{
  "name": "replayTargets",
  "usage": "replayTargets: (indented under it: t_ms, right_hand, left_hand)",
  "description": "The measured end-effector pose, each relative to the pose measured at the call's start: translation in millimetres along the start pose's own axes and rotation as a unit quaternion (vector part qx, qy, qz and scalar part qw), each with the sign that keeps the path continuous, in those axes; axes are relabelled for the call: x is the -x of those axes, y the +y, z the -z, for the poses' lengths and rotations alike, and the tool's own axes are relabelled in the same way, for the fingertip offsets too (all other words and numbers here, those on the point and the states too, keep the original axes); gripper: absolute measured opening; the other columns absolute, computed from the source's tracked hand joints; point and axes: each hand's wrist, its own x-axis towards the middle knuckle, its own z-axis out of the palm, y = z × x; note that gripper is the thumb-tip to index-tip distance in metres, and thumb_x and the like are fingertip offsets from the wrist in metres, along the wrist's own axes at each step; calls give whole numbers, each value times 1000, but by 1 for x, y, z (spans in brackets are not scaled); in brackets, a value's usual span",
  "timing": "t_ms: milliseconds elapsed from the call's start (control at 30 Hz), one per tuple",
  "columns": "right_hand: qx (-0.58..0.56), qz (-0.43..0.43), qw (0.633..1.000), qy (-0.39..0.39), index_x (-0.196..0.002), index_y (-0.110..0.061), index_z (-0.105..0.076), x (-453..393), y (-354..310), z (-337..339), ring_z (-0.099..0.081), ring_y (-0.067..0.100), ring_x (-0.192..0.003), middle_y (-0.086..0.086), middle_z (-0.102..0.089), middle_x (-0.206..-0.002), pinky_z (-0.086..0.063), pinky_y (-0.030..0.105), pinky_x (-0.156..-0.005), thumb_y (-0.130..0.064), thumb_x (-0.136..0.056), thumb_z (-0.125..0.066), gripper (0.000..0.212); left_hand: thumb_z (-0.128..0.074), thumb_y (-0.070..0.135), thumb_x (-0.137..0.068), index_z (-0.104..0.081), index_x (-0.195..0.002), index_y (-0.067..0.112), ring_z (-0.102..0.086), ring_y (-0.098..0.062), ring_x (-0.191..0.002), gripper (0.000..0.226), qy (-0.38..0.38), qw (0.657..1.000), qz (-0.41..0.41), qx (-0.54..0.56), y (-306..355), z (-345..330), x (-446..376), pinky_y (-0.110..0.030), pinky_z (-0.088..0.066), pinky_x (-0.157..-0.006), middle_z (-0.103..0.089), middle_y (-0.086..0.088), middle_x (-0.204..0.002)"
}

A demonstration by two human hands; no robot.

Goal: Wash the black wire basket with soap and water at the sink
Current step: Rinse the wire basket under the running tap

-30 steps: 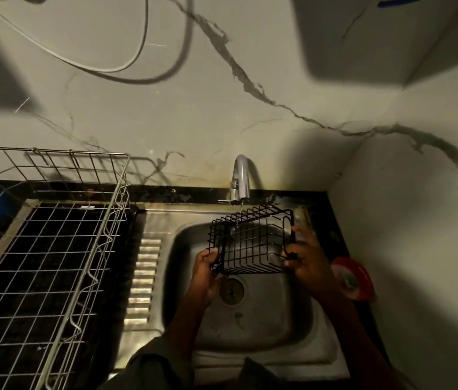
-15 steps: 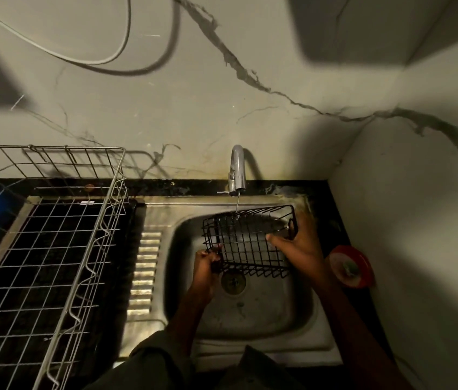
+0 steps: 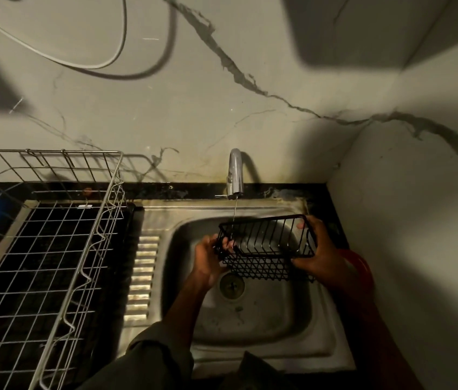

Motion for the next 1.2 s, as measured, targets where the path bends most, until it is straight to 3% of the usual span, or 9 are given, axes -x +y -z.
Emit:
replayTargets:
  t_ms: [167, 333, 433, 567, 767, 867, 967, 1100, 1200]
  right_hand:
    - [17, 31, 999, -3, -155, -20, -24, 3, -1, 5, -33, -31, -123, -23, -33, -144, -35, -4, -93, 5, -72, -84, 105]
    - [88, 80, 993, 8, -155, -34, -31, -11, -26, -16, -31, 7, -147, -6, -32, -159, -38, 34, -117, -12, -64, -86, 109]
    - [170, 93, 981, 20, -155, -30, -36, -25, -56, -39, -26, -1, -139, -13, -35, -153, -28, 17, -116, -12, -63, -85, 106]
    - [265, 103, 957, -56, -157, -42, -21, -50, -85, -74, -26, 17, -150, -8, -30, -162, -20, 45, -124, -26, -67, -82, 110]
    - [330, 176, 919, -125, -158, -33, -24, -74, -117, -110, -27, 18, -148, -7, -30, -162, -23, 41, -120, -30, -69, -80, 106]
    - [277, 145, 937, -154, -157, -33, -29, -86, -115, -108, -30, 18, -147, -3, -32, -162, -27, 38, -119, -20, -68, -84, 105]
    - [141, 54, 971, -185, -152, -43, -35, -94, -110, -93, -39, 21, -142, -1, -32, -160, -53, 37, -101, -5, -69, -83, 102]
    - [70, 0, 972, -225, -150, -41, -41, -95, -101, -77, -53, 14, -124, -12, -32, -154, -56, 17, -70, 10, -73, -75, 98]
    - [-49, -14, 974, -221, -141, -31, -56, -104, -93, -73, -54, 12, -125, -9, -46, -149, -55, 28, -88, 4, -84, -65, 68]
  left_hand:
    - [-61, 44, -102, -70, -103, 12, -67, -22, -84, 33, 17, 995, 9, -97, 8, -23, -3, -40, -55, -78, -71, -7, -90]
    - [-60, 44, -102, -67, -113, 18, -64, -29, -101, 30, 56, 993, -17, -104, 2, -16, -6, -42, -57, -76, -67, -10, -113]
    - [-56, 39, -104, -69, -100, 21, -64, -25, -91, 23, 62, 995, 16, -76, 5, -9, 5, -39, -54, -75, -75, -5, -92]
    - [-52, 55, -100, -74, -108, 20, -66, -27, -97, 41, 58, 995, 37, -76, -1, 10, 8, -39, -52, -82, -78, -5, -98]
    - [-59, 59, -94, -73, -119, 11, -70, -22, -73, 55, 55, 998, 43, -4, -8, 41, 4, -28, -53, -54, -78, -5, -85]
    - [-59, 62, -96, -74, -110, 11, -69, -16, -60, 55, 33, 998, 36, -32, -5, 51, 13, -22, -51, -45, -76, -3, -75]
    - [-83, 55, -74, -72, -109, 4, -66, -16, -47, 63, -25, 997, 62, -40, -6, 55, 16, -23, -49, -39, -71, -5, -64]
    - [-69, 60, -89, -69, -132, 12, -74, -27, -84, 64, 6, 989, 102, -112, -17, 60, 13, -33, -53, -62, -78, -12, -97]
    - [-64, 62, -93, -71, -120, 29, -66, -29, -111, 42, 35, 983, 64, -166, -18, 59, 18, -37, -49, -76, -71, -10, -119]
